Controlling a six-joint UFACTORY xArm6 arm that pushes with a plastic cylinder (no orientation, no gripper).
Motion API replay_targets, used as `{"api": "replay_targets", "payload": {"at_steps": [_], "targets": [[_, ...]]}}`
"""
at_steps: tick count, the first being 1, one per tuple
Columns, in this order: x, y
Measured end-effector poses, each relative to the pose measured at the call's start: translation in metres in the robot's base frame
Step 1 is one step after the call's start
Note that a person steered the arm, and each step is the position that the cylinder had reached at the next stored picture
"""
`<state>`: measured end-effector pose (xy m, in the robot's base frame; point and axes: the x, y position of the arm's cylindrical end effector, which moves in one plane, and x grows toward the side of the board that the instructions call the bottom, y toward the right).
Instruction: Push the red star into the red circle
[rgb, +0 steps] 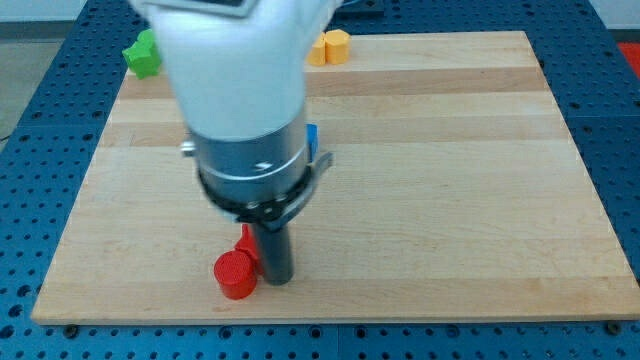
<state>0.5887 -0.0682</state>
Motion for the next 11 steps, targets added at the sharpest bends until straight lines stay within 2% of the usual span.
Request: {"api": "replay_targets", "payload": {"at_steps": [2,4,5,6,7,8,9,11], "targets": [[0.030,-0.002],[-0.013,-0.079],[0.010,-0.072],[0.030,-0.046],[0.029,0.021],[0.007,0.084],[-0.021,0.073],[-0.049,-0.039]]}}
